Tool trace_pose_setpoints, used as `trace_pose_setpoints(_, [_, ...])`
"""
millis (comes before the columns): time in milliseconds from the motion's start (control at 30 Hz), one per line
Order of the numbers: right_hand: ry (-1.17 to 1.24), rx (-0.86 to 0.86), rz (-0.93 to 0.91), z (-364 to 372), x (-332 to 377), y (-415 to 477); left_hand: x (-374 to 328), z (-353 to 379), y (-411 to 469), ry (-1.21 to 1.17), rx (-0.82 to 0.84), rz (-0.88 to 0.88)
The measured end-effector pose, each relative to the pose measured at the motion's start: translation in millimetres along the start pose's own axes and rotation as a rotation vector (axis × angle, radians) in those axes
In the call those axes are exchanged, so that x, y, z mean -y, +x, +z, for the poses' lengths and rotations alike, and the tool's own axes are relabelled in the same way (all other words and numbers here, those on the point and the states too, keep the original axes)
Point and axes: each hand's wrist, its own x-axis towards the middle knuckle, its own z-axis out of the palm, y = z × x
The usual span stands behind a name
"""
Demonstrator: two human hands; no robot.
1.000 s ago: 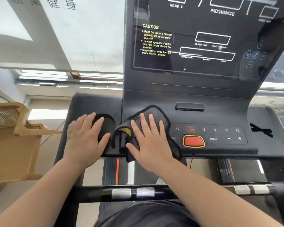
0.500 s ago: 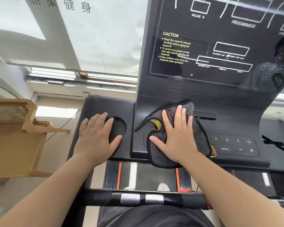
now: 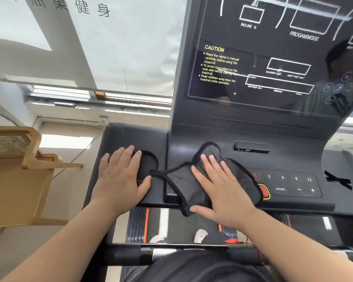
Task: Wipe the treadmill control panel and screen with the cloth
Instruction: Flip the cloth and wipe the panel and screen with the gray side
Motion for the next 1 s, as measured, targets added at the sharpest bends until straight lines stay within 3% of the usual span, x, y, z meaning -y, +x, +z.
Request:
trace_pose_setpoints(200, [0.080, -0.026, 0.257, -17, 1, 42, 0, -2, 0, -0.036, -0.006, -0.006])
trace_pose_setpoints(333, [0.092, -0.081, 0.108, -23, 36, 79, 2, -5, -1, -0.181, -0.062, -0.022])
trace_pose_setpoints(500, [0.030, -0.172, -0.080, -33, 23, 113, -2, -21, 3, -0.347, -0.179, -0.072])
trace_pose_setpoints(633, [-0.122, -0.358, 0.013, -60, 7, 143, -18, -46, 30, -0.397, -0.245, -0.041])
trace_pose_setpoints(833, [-0.101, -0.511, 0.264, -87, -1, 157, -44, -82, 84, -0.475, -0.335, 0.005])
trace_pose_setpoints(1000, [-0.062, -0.634, 0.250, -114, -38, 163, -64, -105, 121, -0.622, -0.429, 0.073])
